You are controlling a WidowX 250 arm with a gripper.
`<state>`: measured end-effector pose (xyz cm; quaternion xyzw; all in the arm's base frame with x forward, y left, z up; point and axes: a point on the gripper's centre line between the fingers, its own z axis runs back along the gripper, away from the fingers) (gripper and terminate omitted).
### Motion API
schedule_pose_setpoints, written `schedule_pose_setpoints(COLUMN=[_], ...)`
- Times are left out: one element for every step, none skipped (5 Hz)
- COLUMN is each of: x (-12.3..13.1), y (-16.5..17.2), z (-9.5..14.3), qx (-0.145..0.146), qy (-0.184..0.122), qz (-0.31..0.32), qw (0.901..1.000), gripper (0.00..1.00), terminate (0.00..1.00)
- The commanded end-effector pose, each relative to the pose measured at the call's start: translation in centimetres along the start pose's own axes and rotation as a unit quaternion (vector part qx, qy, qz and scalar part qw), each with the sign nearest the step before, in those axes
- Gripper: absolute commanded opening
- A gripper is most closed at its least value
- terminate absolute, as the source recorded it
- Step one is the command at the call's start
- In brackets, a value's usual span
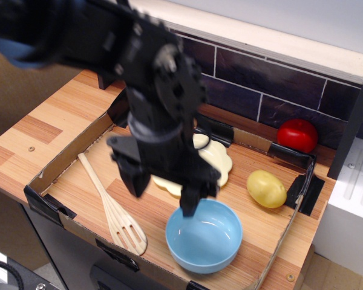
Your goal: Take bowl off plate
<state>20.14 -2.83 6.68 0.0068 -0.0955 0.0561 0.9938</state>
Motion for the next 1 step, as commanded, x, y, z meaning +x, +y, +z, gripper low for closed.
schedule_pose_setpoints(x=[0.81], y=[0.3], z=[0.8], qx=[-0.004], qy=[-0.018], qz=[0.004], qw=[0.9998], gripper=[1.0], terminate=[1.0])
